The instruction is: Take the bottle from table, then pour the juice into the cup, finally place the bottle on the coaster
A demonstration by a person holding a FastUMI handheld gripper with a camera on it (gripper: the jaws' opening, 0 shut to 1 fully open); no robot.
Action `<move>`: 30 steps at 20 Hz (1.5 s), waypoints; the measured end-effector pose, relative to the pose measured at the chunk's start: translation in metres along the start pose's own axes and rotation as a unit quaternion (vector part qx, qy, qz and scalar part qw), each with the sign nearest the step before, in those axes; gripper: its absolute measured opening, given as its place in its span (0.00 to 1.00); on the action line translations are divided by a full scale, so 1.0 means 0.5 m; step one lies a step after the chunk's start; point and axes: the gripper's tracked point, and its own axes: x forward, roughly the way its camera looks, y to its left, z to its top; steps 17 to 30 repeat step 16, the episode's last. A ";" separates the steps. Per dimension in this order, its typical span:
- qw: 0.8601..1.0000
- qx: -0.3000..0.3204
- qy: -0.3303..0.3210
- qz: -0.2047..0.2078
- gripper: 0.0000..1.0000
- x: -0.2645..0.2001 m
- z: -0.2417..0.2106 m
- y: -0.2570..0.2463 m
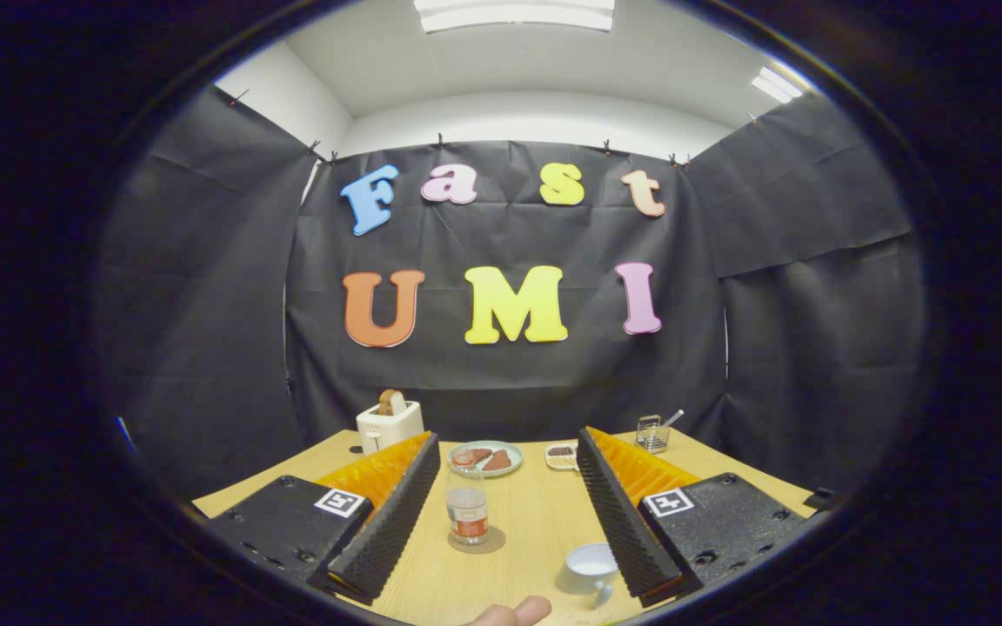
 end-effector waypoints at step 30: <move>1.000 0.002 0.001 0.007 1.00 -0.158 0.172 -0.016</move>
